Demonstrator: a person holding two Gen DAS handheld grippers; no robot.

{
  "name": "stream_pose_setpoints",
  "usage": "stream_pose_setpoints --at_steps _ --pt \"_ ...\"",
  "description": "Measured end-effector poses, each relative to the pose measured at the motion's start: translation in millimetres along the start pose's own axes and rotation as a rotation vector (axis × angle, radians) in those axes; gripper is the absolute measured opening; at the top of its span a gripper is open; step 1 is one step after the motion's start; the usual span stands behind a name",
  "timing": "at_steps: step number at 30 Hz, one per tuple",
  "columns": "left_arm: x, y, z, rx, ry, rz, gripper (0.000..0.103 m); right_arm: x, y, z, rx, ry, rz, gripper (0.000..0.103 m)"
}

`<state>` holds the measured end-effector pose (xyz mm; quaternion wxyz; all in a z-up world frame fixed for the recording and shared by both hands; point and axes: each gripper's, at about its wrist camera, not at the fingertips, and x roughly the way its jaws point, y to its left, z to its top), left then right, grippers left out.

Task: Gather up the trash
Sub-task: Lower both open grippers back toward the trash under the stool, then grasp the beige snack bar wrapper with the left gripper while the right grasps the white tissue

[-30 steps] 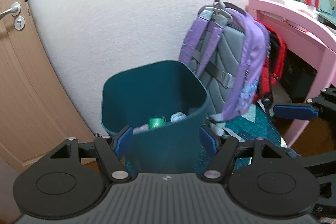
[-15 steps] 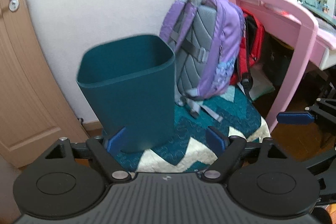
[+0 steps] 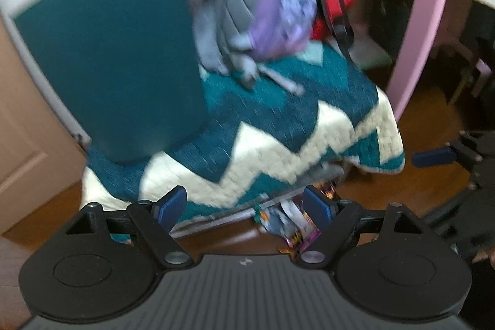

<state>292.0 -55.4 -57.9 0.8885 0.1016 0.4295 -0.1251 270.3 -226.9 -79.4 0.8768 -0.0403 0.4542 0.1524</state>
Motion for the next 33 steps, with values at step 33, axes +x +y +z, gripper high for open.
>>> stream_pose_setpoints --at_steps 33 --pt "313.7 -97.1 -185.1 0.498 0.332 -0.244 0.098 305.7 -128.0 -108.7 0.443 0.473 -0.216 0.098"
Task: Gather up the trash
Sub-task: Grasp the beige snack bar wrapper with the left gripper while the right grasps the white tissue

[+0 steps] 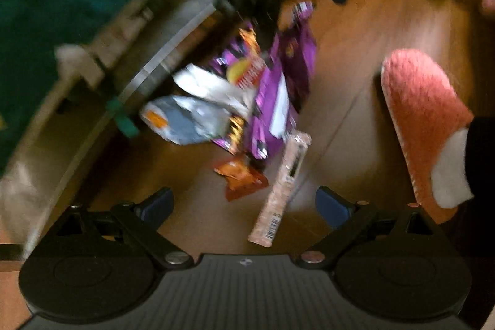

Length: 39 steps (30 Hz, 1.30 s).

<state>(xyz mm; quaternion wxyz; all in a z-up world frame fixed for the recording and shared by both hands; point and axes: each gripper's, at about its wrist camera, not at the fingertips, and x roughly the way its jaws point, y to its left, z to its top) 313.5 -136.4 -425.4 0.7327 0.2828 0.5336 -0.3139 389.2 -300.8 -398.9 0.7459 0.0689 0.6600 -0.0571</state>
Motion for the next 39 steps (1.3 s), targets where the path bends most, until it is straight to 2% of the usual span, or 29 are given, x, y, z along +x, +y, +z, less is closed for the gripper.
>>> stream_pose_setpoints --at_steps 6,11,12,14,17,21,23,24,26,27,29,31,33,36,37,39 --pt "47.2 -10.9 -8.4 -0.013 0.074 -0.04 0.098 38.5 -10.0 5.8 0.039 0.058 0.002 0.095" --pt "69.6 -17.5 -13.9 -0.018 0.091 -0.058 0.096 57.5 -16.4 7.9 0.116 0.063 0.065 0.092" --pt "72.0 -16.5 -14.2 -0.028 0.095 -0.065 0.093 59.4 -16.7 8.6 0.124 0.066 0.075 0.09" --pt "79.5 -17.0 -13.9 -0.037 0.114 -0.065 0.077 60.1 -18.2 9.9 0.143 0.071 0.094 0.084" --pt "87.5 -17.7 -15.2 -0.03 0.134 -0.053 0.061 59.5 -20.8 12.4 0.167 0.084 0.12 0.076" --pt "94.7 -22.5 -15.6 -0.008 0.143 -0.046 0.048 56.1 -23.1 13.9 0.192 0.108 0.136 0.063" --pt "96.1 -23.3 -16.7 -0.002 0.148 -0.041 0.037 55.7 -24.3 14.1 0.199 0.129 0.136 0.053" --pt "97.1 -23.0 -17.4 -0.005 0.153 -0.036 0.035 54.9 -24.1 14.1 0.201 0.139 0.137 0.048" --pt "98.8 -21.2 -19.5 -0.013 0.158 -0.028 0.032 53.0 -24.1 14.7 0.199 0.158 0.147 0.029" --pt "99.3 -20.8 -20.9 -0.015 0.159 -0.023 0.031 51.8 -23.9 15.6 0.19 0.166 0.157 0.027" --pt "100.5 -20.4 -23.7 -0.01 0.159 -0.013 0.022 48.9 -20.7 17.7 0.147 0.176 0.155 0.028" --pt "99.8 -21.1 -25.5 0.005 0.145 -0.003 0.022 43.4 -14.9 20.8 0.083 0.177 0.162 0.03" --pt "99.0 -23.6 -27.2 0.021 0.137 0.002 0.022 34.5 -5.0 24.8 -0.028 0.141 0.171 0.033" --pt "98.5 -25.8 -27.6 0.048 0.127 0.006 0.022 19.7 14.8 31.9 -0.252 0.069 0.205 0.046" --pt "97.8 -26.6 -28.0 0.052 0.125 0.002 0.022 20.5 21.0 34.6 -0.313 0.063 0.202 0.054" --pt "97.1 -25.8 -28.3 0.061 0.119 0.0 0.022 28.4 30.2 37.9 -0.392 0.065 0.188 0.058"
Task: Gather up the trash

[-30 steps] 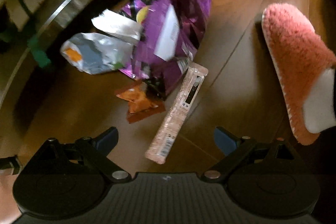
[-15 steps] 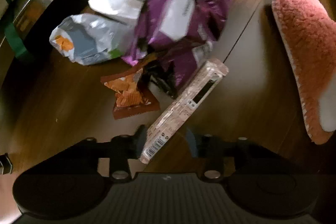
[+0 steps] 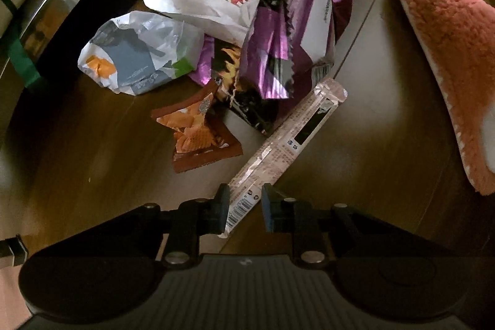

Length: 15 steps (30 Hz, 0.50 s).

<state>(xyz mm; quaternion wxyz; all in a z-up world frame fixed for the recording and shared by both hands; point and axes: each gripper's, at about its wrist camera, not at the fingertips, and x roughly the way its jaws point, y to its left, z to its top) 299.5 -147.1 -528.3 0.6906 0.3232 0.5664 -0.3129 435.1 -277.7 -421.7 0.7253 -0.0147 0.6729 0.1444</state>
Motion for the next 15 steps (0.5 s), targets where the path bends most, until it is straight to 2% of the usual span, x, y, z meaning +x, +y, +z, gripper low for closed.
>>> stream_pose_setpoints --at_steps 4,6,9,13,15 --pt "-3.9 1.9 -1.2 0.002 -0.028 -0.029 0.022 36.2 9.8 0.0 -0.061 0.068 -0.019 0.058" --pt "-6.8 2.6 -1.6 0.013 -0.04 -0.056 0.022 55.5 12.4 -7.6 -0.044 0.105 -0.013 0.058" --pt "-4.0 -0.4 0.8 0.049 -0.044 -0.053 0.023 75.3 14.4 -15.3 -0.014 0.14 0.001 0.058" --pt "-6.1 2.9 5.8 0.054 -0.069 -0.055 0.029 95.7 21.9 -25.2 -0.008 0.171 0.0 0.058" --pt "-5.7 6.0 6.6 0.072 -0.077 -0.062 0.037 100.9 24.2 -28.3 -0.001 0.173 0.005 0.058"
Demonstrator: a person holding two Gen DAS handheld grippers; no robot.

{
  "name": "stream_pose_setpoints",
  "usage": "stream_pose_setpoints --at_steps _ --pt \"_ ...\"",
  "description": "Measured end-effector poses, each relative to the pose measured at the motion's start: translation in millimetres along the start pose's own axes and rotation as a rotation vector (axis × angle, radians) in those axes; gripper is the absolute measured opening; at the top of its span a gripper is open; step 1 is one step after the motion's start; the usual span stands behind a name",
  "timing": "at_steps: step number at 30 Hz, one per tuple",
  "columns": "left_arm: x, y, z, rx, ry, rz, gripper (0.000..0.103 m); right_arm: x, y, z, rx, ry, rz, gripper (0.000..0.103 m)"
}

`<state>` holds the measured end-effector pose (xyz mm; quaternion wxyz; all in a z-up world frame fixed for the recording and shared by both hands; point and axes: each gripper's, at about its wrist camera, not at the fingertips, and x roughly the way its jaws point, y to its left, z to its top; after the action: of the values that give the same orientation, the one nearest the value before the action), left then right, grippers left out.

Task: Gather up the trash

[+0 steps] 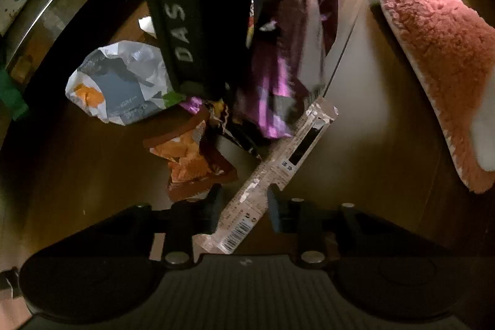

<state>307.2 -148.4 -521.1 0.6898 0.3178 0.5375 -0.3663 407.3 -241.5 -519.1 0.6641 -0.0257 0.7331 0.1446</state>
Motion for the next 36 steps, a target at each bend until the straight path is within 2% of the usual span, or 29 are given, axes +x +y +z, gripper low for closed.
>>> stream_pose_setpoints --at_steps 1,2,7,9,11,13,15,17,20,27,31,36 --pt "1.0 1.8 -0.2 0.007 0.002 -0.002 0.055 2.0 0.5 -0.8 0.003 0.0 0.005 0.058" --pt "2.7 4.9 -0.6 0.012 0.002 -0.006 0.068 4.1 1.3 -1.6 0.005 0.001 0.012 0.058" --pt "12.8 18.1 1.7 0.005 0.043 -0.049 0.067 12.5 4.3 -2.3 0.025 -0.001 0.019 0.058" --pt "11.9 16.3 3.4 0.014 0.039 -0.05 0.061 14.3 2.0 -1.6 0.047 -0.006 0.028 0.058" --pt "13.9 12.9 8.9 0.019 0.039 -0.052 0.045 14.2 -5.4 2.8 0.068 -0.013 0.034 0.057" --pt "13.6 8.6 11.9 0.005 0.044 -0.05 0.038 15.9 -6.2 4.7 0.09 -0.018 0.032 0.052" --pt "13.9 6.9 14.6 -0.021 0.049 -0.045 0.036 16.7 -4.8 6.3 0.102 -0.022 0.019 0.045" --pt "14.9 4.7 16.8 -0.047 0.054 -0.042 0.034 15.5 -2.3 6.8 0.105 -0.032 0.005 0.029" --pt "15.9 2.1 15.5 -0.097 0.08 -0.048 0.031 9.9 -0.9 5.7 0.1 -0.059 -0.017 0.02" --pt "-8.8 5.3 5.8 -0.188 0.115 -0.074 0.025 -45.4 1.9 -8.4 0.079 -0.115 0.013 0.018" --pt "-38.2 4.2 0.9 -0.211 0.121 -0.087 0.022 -86.1 3.3 -23.6 0.072 -0.139 0.022 0.018" --pt "-86.3 17.0 -9.1 -0.313 0.13 -0.114 0.02 -156.8 8.3 -39.8 0.069 -0.2 0.031 0.018"
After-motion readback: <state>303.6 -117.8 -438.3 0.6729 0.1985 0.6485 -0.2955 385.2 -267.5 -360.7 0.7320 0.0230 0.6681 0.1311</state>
